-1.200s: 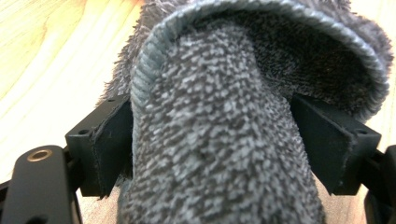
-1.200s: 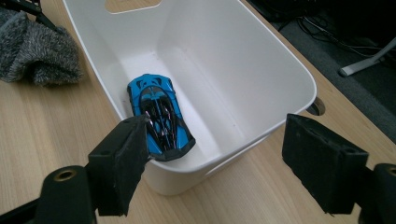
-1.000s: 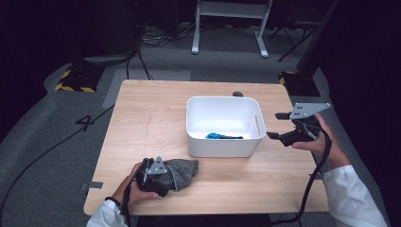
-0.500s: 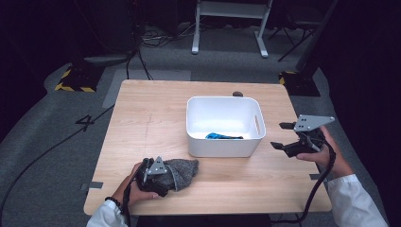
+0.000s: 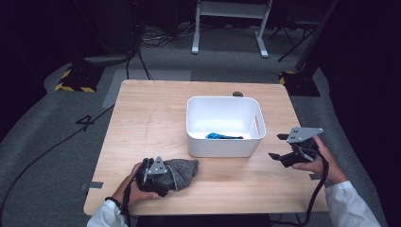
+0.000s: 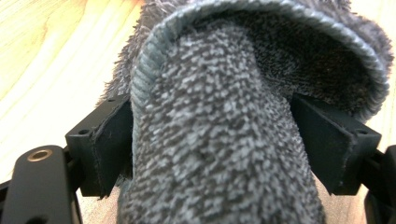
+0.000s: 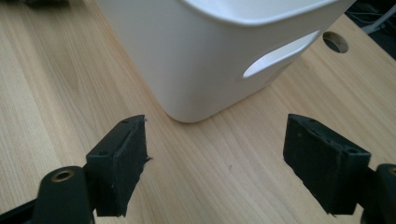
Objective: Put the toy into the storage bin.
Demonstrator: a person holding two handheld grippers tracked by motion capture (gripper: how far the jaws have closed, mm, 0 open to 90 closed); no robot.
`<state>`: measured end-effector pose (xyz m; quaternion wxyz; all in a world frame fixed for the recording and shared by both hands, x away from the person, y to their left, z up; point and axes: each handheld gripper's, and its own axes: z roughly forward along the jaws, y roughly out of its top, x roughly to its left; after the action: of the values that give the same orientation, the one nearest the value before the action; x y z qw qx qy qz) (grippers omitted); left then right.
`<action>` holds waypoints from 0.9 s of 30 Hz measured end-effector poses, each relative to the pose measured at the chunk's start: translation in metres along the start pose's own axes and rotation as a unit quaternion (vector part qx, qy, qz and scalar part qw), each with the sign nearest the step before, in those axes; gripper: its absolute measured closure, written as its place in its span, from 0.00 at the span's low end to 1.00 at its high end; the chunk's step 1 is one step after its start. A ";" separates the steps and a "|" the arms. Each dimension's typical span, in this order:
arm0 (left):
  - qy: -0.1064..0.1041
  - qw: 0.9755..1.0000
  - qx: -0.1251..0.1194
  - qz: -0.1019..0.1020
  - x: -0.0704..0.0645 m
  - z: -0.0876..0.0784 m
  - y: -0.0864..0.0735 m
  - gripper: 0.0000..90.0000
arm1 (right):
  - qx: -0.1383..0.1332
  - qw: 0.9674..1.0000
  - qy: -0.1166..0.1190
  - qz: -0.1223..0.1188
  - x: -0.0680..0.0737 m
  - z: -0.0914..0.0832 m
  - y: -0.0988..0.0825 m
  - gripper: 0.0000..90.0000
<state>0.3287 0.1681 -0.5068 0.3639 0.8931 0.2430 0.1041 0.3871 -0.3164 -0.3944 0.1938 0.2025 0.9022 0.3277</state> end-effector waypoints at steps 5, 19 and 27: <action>0.000 1.000 0.000 0.000 0.000 0.000 0.000 0.19 | 0.012 1.000 0.000 0.003 0.006 0.009 -0.011 0.24; 0.000 1.000 0.000 0.000 0.000 0.000 0.000 0.19 | 0.033 0.999 0.008 0.019 0.016 0.028 -0.046 0.23; 0.000 1.000 0.000 0.000 0.000 0.000 0.000 0.19 | 0.035 0.998 0.007 0.042 0.018 0.033 -0.067 0.23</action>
<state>0.3288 0.1682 -0.5068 0.3636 0.8933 0.2432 0.1037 0.3719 -0.3380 -0.4662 0.1662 0.2443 0.9054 0.3048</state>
